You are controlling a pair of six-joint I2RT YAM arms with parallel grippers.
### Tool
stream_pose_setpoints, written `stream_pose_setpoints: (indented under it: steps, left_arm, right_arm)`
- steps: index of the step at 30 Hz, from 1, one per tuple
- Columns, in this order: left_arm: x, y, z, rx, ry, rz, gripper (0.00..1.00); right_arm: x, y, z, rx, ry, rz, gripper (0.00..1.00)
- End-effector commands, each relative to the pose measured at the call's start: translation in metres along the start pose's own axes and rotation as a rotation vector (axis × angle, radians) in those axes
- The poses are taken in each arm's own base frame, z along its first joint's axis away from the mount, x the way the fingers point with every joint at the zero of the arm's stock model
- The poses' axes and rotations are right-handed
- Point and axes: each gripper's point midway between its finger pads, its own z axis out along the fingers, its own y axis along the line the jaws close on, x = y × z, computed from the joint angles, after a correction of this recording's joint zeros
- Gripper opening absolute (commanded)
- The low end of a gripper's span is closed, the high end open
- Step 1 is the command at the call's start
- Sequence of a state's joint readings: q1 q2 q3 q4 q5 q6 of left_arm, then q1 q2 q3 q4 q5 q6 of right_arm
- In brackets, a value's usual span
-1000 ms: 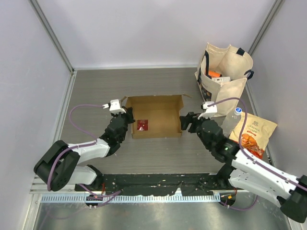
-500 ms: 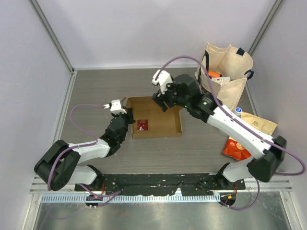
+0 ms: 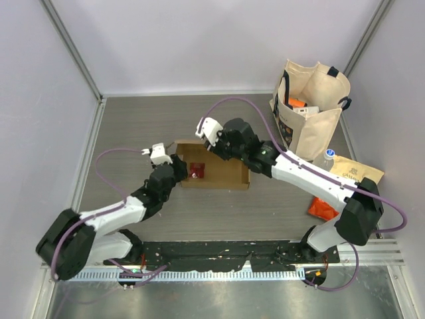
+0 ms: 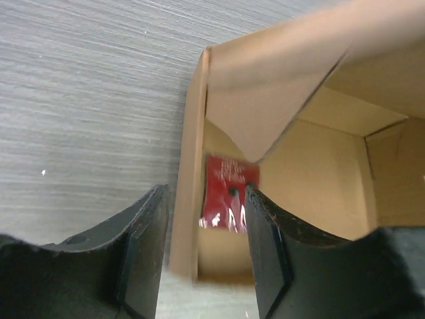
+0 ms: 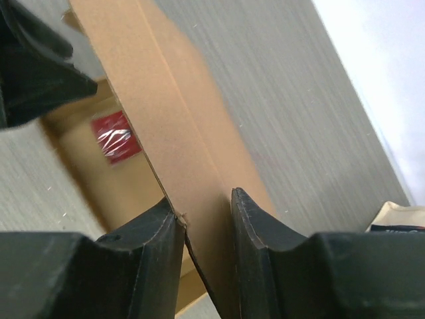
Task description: Fold the paper box
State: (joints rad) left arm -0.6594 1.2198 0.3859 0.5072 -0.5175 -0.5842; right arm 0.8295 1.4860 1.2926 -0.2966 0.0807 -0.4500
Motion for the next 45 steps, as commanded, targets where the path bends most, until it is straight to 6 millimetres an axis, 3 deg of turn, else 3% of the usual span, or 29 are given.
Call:
stream_pose_setpoints:
  steps: [1,3,6,7,10,13,14,17,18,20,21,23,25,26,27,29,35,37,41,43,45]
  left_arm:
    - [-0.001,0.001,-0.039,-0.010,0.131,-0.152,0.54]
    - [-0.007,-0.010,-0.059,0.070,0.162,-0.189,0.56]
    - [-0.036,-0.017,-0.100,0.192,0.132,-0.226,0.57]
    - [-0.055,-0.018,-0.118,0.245,0.074,-0.253,0.59]
    - [-0.078,-0.015,-0.136,0.269,0.005,-0.282,0.61]
    - [-0.095,-0.022,-0.138,0.275,-0.015,-0.303,0.61]
    - [-0.088,-0.029,-0.126,0.258,0.032,-0.275,0.61]
    - [-0.121,-0.065,-0.115,0.324,0.024,-0.235,0.60]
    - [-0.113,-0.075,-0.094,0.311,0.065,-0.206,0.60]
    - [-0.110,-0.096,-0.076,0.377,0.131,-0.207,0.54]
    - [-0.092,-0.107,-0.054,0.391,0.190,-0.214,0.48]
    - [-0.074,-0.120,-0.042,0.445,0.277,-0.233,0.40]
    - [-0.043,-0.120,-0.023,0.427,0.355,-0.237,0.33]
    - [-0.030,-0.116,-0.019,0.416,0.383,-0.237,0.33]
    - [-0.023,-0.116,-0.015,0.416,0.388,-0.244,0.32]
    - [-0.012,-0.111,-0.014,0.406,0.408,-0.254,0.32]
    - [-0.012,-0.105,-0.019,0.401,0.396,-0.230,0.34]
    - [-0.013,-0.105,-0.021,0.405,0.402,-0.211,0.37]
    - [-0.039,-0.128,-0.029,0.498,0.389,-0.176,0.43]
    - [-0.049,-0.146,-0.035,0.577,0.408,-0.179,0.44]
    - [-0.044,-0.154,-0.034,0.601,0.456,-0.187,0.43]
  right_arm:
    - [0.002,0.012,-0.004,0.026,-0.038,0.013,0.37]
    - [0.007,0.024,-0.002,0.009,-0.017,0.051,0.37]
    - [0.018,0.042,0.002,-0.031,0.029,0.098,0.38]
    - [0.028,0.051,0.003,-0.047,0.051,0.130,0.40]
    - [0.047,0.073,0.001,-0.077,0.077,0.231,0.51]
    - [0.060,0.091,-0.005,-0.118,0.085,0.347,0.56]
    - [0.060,0.102,-0.008,-0.170,0.080,0.392,0.56]
    - [0.056,0.114,-0.021,-0.214,0.062,0.564,0.60]
    - [0.049,0.113,-0.028,-0.234,0.022,0.612,0.61]
    - [0.043,0.101,-0.033,-0.241,-0.014,0.722,0.63]
    - [0.037,0.102,-0.038,-0.279,-0.027,0.801,0.64]
    - [0.037,0.074,-0.046,-0.246,-0.061,0.910,0.64]
    - [0.040,0.062,-0.058,-0.265,-0.079,1.012,0.65]
    - [0.049,0.043,-0.060,-0.233,-0.091,1.057,0.65]
    - [0.054,0.047,-0.066,-0.269,-0.081,1.094,0.66]
    - [0.062,0.035,-0.076,-0.259,-0.095,1.127,0.66]
    - [0.077,0.045,-0.088,-0.275,-0.068,1.093,0.66]
    - [0.086,0.027,-0.089,-0.155,-0.067,1.113,0.67]
    - [0.135,-0.013,-0.100,0.189,0.021,1.148,0.64]
    - [0.145,-0.017,-0.103,0.229,0.032,1.145,0.60]
    - [0.148,-0.017,-0.103,0.226,0.041,1.156,0.55]
